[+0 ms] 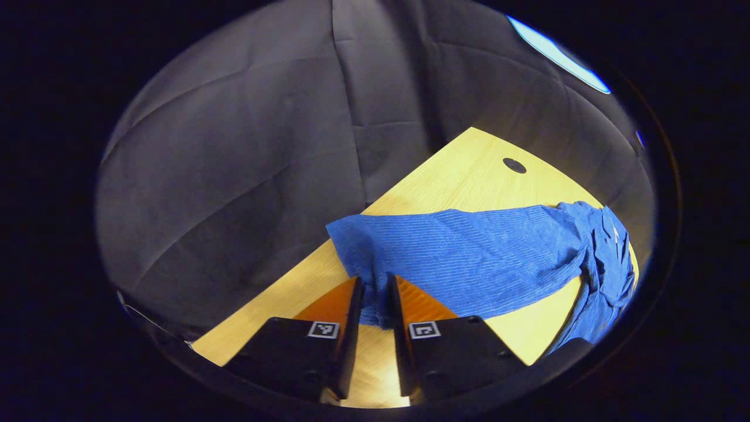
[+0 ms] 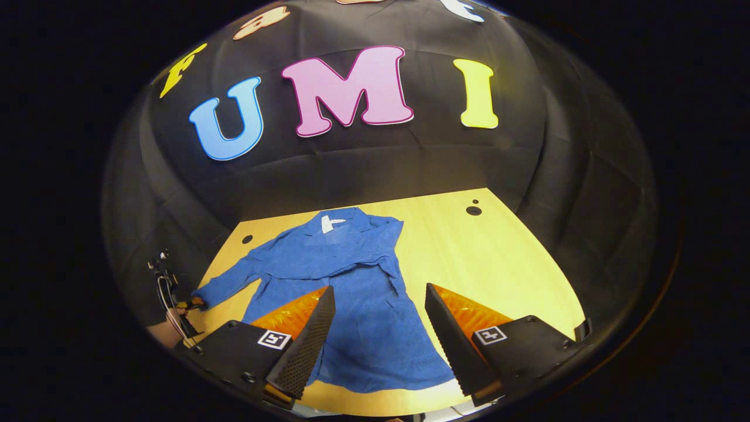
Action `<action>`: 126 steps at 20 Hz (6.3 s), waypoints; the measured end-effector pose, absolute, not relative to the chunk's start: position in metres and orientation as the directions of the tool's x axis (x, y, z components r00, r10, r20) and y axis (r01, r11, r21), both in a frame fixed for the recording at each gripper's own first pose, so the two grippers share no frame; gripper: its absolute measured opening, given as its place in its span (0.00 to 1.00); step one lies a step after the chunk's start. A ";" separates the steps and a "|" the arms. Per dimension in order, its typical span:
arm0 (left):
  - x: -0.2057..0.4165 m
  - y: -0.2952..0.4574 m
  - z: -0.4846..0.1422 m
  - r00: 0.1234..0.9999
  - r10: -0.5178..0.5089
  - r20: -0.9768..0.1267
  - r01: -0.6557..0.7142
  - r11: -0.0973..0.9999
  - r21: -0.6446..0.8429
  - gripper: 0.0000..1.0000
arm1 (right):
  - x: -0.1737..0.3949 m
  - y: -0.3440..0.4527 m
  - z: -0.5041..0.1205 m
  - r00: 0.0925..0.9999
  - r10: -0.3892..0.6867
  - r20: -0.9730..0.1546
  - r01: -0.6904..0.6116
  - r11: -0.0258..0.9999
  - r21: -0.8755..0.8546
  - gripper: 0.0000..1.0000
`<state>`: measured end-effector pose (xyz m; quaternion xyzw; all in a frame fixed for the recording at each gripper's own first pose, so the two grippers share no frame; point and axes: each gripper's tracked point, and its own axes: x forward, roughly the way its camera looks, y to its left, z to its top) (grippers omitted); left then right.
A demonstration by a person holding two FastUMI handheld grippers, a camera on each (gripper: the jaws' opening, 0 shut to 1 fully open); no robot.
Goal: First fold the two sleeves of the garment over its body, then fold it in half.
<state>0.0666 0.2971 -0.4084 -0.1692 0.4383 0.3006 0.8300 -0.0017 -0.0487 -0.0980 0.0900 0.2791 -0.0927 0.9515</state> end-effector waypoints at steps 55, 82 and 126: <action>-0.075 0.053 -0.367 0.420 0.108 -0.901 -0.021 0.994 0.109 0.84 | -0.109 -0.108 -0.311 0.491 -0.104 -0.865 0.285 0.957 0.046 0.98; -0.078 -0.028 -0.354 0.403 -0.152 -0.903 0.126 0.986 -0.109 0.00 | -0.106 -0.067 -0.322 0.446 0.015 -0.895 0.274 0.950 0.153 0.01; 0.321 -0.012 -0.250 0.839 -0.002 -0.545 -0.015 1.000 -0.026 0.87 | 0.318 -0.131 -0.202 0.835 -0.075 -0.545 0.184 0.972 0.148 0.98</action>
